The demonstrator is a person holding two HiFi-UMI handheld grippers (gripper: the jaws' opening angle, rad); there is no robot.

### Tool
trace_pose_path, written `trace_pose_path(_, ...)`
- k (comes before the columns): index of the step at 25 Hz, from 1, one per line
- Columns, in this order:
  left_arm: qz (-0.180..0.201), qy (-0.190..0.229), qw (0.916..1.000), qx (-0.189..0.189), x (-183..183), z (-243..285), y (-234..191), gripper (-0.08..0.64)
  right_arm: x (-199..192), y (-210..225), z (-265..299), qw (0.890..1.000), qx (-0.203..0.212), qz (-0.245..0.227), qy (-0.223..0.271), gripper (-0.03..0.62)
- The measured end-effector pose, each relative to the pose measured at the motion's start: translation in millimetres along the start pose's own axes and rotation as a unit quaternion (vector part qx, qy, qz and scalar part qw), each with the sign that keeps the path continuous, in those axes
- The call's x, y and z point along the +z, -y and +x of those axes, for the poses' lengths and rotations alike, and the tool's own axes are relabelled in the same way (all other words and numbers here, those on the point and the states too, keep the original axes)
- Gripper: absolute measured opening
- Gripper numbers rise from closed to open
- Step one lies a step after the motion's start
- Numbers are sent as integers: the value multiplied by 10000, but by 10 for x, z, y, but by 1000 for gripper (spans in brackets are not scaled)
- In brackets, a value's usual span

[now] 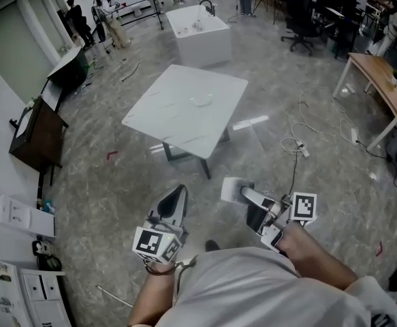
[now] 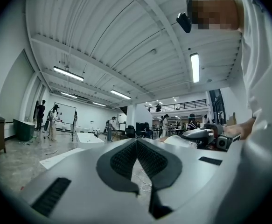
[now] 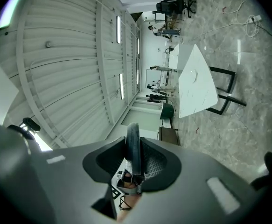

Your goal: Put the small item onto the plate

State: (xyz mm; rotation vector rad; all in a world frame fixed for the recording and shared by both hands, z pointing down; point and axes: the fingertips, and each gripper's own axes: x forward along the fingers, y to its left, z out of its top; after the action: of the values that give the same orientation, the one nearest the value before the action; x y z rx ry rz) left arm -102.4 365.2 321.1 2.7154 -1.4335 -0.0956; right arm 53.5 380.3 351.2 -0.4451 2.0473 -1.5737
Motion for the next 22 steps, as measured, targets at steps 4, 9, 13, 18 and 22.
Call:
trace_pose_path(4,-9,-42,9999,-112,44,158,-489,6,149,119,483,9999,-37,18,137,97)
trace_pose_path(9,-19,-74,9994,-328,7,283,-885,6,254,279,876,9996,-130,-100,248,97)
trace_pose_path(13,-75,-73,9992,-386,7,454,-1102,6,429,364,1095,9993,-195,-58,301,97)
trace_pose_path(18,-110,-77,9990,-432,-49,701,-1204,6,655,483,1202,9993,-236,-12,281,97)
trace_pose_path(22,-117,-137,9990,-409,-69,1073,-1305,6,1046,620,1353,9995,-247,-7,211,97)
